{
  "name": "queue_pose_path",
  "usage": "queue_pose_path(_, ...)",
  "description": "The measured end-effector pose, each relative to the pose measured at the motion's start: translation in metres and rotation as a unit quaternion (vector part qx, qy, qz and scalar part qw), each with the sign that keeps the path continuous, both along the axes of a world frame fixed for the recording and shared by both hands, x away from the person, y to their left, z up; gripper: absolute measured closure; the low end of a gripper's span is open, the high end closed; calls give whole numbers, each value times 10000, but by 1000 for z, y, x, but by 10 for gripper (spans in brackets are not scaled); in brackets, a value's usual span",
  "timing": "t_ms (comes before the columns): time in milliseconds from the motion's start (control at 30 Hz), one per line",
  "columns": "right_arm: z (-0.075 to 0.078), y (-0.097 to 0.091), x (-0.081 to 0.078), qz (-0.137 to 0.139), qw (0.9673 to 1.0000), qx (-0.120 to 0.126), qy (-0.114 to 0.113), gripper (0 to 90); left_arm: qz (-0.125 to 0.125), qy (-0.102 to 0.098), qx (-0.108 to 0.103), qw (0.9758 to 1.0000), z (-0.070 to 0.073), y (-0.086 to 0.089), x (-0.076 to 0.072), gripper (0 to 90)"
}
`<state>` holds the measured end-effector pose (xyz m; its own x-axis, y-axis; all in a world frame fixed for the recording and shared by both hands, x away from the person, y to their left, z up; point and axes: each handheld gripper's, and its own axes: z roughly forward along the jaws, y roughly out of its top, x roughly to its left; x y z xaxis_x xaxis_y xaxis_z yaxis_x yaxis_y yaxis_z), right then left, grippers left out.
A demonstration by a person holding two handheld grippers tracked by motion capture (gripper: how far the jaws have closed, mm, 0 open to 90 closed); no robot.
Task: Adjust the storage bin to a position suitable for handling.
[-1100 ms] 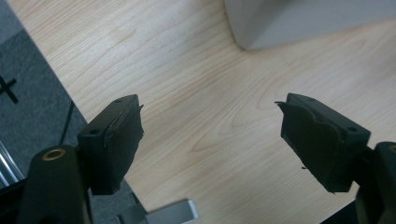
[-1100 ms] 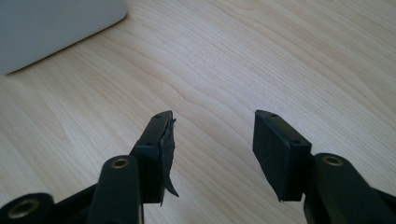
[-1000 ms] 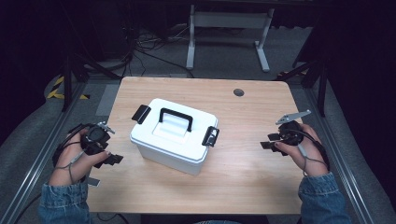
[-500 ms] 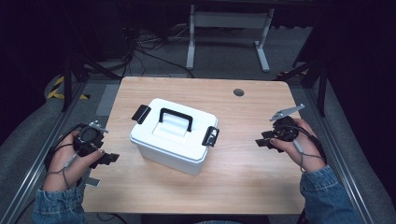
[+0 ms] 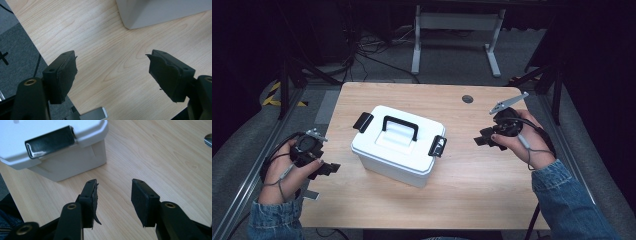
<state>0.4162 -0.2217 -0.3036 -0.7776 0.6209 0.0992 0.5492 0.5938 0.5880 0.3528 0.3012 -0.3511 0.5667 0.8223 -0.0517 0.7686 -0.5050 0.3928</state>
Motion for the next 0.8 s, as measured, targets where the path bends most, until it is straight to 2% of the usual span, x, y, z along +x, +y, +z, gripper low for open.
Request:
queue_pose_path(100, 6, 9, 2, 78, 10000, 0, 5, 565, 72, 121, -129, 9998, 0, 1, 2, 235)
queue_pose_path(300, 15, 27, 7, 208, 9998, 26, 19, 565, 143, -8, -164, 9998, 2, 3, 6, 231)
queue_pose_path(433, 20, 42, 10, 294, 9996, 58, -3, 565, 280, -57, -166, 9995, 2, 5, 11, 206)
queue_pose_path(500, 22, 49, 11, 361, 9993, 107, -7, 565, 298, -72, -102, 9995, 1, 5, 13, 189)
queue_pose_path(633, 24, 63, 15, 418, 9991, 107, 23, 565, 298, -66, -122, 9995, 1, 5, 17, 184)
queue_pose_path(767, 27, 75, 19, 463, 9988, 122, 33, 563, 518, -137, 95, 9985, -1, 3, 25, 177)
queue_pose_path(800, 28, 80, 21, 482, 9987, 137, 27, 562, 496, -161, 139, 9985, -1, 3, 27, 177)
